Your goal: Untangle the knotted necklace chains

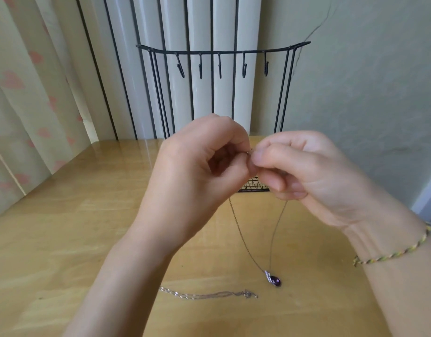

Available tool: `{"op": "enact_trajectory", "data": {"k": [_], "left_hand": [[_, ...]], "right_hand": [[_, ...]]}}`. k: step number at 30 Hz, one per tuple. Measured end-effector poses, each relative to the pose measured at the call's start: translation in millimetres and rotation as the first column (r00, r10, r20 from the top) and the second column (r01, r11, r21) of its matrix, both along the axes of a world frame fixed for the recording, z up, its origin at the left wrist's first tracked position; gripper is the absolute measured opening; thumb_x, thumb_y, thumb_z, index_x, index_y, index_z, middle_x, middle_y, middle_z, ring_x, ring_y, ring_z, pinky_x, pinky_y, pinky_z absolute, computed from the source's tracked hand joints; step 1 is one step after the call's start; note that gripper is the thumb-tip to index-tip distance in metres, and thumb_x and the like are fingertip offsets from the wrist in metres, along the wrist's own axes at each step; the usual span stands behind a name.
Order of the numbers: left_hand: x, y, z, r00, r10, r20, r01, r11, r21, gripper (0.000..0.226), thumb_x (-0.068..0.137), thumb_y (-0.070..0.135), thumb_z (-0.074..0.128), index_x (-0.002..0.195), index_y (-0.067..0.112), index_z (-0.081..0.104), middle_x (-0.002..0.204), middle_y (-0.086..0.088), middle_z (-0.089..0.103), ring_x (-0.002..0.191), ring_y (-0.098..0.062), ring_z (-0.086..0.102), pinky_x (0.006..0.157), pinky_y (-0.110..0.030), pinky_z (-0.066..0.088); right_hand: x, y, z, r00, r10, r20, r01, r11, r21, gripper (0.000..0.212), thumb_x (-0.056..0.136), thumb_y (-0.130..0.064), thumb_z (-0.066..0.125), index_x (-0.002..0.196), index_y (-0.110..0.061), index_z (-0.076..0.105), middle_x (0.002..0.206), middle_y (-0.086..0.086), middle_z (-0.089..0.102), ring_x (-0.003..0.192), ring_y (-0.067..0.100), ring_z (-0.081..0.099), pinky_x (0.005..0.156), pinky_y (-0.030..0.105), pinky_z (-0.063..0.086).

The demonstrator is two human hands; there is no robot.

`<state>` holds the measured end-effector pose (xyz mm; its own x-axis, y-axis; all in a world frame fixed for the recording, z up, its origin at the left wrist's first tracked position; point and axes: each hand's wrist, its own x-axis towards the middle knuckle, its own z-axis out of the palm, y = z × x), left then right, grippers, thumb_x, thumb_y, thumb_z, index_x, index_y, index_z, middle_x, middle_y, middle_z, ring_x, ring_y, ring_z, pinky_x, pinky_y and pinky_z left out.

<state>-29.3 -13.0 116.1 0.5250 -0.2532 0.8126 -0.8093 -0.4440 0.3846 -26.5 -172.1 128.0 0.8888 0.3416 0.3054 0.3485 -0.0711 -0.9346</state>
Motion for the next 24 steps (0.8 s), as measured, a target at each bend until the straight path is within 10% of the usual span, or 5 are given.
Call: {"op": "enact_trajectory", "data": {"k": [24], "left_hand": [[-1.5,-0.6,1.3,0.984,0.108,0.144,-0.129,0.982,0.142,0.006,0.075,-0.001,0.063,0.075,0.005,0.061,0.070,-0.001,0.054,0.063,-0.011,0.046,0.055,-0.017,0.037]], "right_hand": [[-3.8,5.4,2.0,0.997,-0.006,-0.082,0.008,1.000,0.025,0.034,0.082,-0.003,0.047,0.049,-0.011,0.053,0.042,0.000,0.038,0.035,0.008,0.021,0.038,0.016,0.015]]}}
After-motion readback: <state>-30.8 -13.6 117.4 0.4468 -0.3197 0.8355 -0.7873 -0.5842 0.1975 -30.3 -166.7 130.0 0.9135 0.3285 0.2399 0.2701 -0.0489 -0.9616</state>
